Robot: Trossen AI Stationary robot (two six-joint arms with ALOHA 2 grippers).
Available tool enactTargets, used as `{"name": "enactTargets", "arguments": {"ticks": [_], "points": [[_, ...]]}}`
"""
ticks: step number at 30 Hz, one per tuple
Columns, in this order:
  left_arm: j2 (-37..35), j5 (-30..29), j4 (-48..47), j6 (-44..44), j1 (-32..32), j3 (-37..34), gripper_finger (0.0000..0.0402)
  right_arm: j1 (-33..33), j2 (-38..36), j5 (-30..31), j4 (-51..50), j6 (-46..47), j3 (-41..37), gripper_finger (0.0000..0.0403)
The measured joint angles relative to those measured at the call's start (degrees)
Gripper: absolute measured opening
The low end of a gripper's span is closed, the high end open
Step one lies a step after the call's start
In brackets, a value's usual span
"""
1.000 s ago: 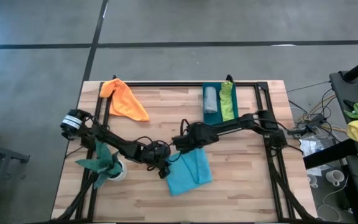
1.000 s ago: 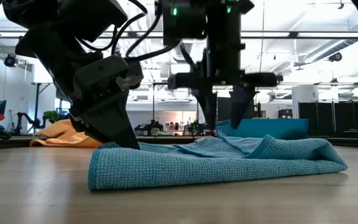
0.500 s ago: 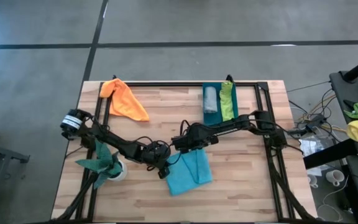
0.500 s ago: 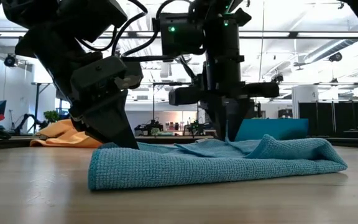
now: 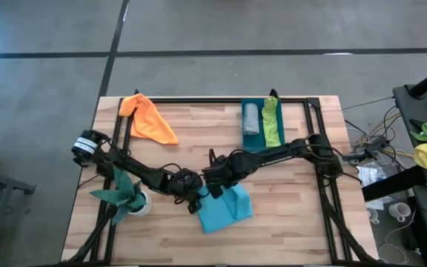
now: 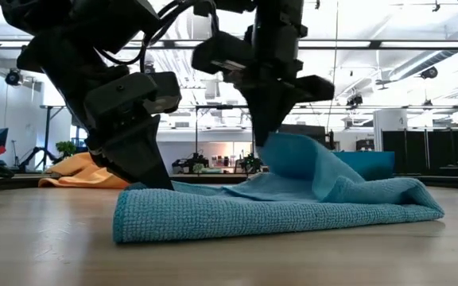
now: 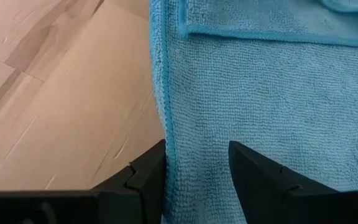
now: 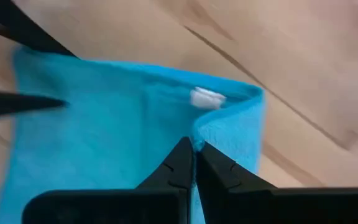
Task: Roll microfiber towels into tight, uniform cylinder then place into a basket
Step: Roll the blue towel
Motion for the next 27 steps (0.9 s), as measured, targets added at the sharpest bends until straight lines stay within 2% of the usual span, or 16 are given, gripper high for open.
{"name": "enactTargets", "arguments": {"ticks": [4, 8, 11, 15, 18, 21, 24, 27], "points": [[0.0, 0.1, -0.2, 0.8, 0.0, 0.0, 0.0153, -0.1, 0.0, -0.9, 7.7, 1.6, -1.3, 0.0009], [0.0, 0.1, -0.3, 0.8, 0.0, 0.0, 0.0153, -0.2, 0.0, -3.8, 11.0, 3.2, -2.6, 0.0020], [0.0, 0.2, -0.3, 0.9, 0.0, 0.0, 0.0153, -0.2, 0.0, -6.4, 11.3, 4.0, -4.3, 0.0054], [0.0, 0.3, -0.4, 0.9, 0.0, 0.0, 0.0153, -0.2, 0.0, -6.4, 12.3, 5.0, -6.1, 0.0120], [0.0, 0.3, -0.4, 1.0, 0.0, 0.0, 0.0153, -0.2, 0.0, -6.5, 14.6, 3.9, -6.0, 0.0171], [0.0, 0.3, -0.4, 1.1, 0.0, 0.0, 0.0153, 0.1, -1.1, -6.8, 12.7, 1.1, -4.3, 0.0214], [0.0, 0.3, -0.4, 1.1, 0.0, 0.3, 0.0153, 2.3, -4.4, -5.5, 8.7, 0.0, -3.2, 0.0240], [0.0, 0.7, 0.1, 1.9, 0.1, 1.1, 0.0153, 7.3, -5.9, 0.1, 3.6, 1.7, -3.2, 0.0244]]}}
